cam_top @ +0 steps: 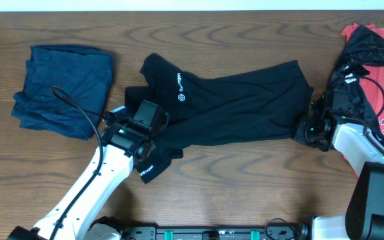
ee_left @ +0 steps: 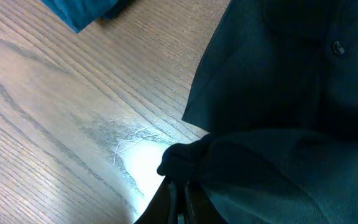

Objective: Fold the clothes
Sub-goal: 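Lift the shirt with both grippers and flip it away onto the table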

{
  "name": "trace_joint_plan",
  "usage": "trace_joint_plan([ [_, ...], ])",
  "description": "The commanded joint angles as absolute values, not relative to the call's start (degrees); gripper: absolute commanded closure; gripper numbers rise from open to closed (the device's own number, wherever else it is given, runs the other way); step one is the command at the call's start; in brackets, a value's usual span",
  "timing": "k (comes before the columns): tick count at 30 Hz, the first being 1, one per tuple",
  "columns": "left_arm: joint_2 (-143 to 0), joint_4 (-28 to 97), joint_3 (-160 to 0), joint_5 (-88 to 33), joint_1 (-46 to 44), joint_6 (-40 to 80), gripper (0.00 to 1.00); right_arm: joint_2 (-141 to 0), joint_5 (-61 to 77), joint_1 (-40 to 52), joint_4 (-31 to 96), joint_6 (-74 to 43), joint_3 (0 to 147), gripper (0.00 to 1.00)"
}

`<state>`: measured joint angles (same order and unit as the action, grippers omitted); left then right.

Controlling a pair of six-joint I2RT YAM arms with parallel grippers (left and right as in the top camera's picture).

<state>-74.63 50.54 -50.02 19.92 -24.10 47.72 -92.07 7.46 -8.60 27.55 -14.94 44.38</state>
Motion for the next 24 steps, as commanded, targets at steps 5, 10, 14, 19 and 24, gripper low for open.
trace_joint_plan([
  [5, -73.9, 50.7, -50.8, 21.5, -23.9, 42.1, 0.94, -88.5, 7.5, -8.2, 29.4, -15.8, 46.5, 0.99],
  [10, -70.0, 52.3, -56.9, 17.1, -23.8, 31.7, 0.94, -79.0, 7.6, -8.2, 34.0, -15.8, 51.0, 0.99],
  [14, -65.7, 54.7, -63.1, 17.0, -23.8, 31.5, 0.94, -70.5, 7.5, -8.2, 39.1, -15.8, 57.8, 0.99],
  [19, -59.6, 54.8, -69.6, 17.1, -23.8, 31.5, 0.94, -62.9, 5.0, -8.2, 45.8, -15.8, 67.0, 0.99],
  [24, -54.4, 53.6, -73.5, 17.2, -21.8, 31.5, 0.94, -58.0, -0.2, -8.2, 49.7, -15.8, 75.1, 0.99],
])
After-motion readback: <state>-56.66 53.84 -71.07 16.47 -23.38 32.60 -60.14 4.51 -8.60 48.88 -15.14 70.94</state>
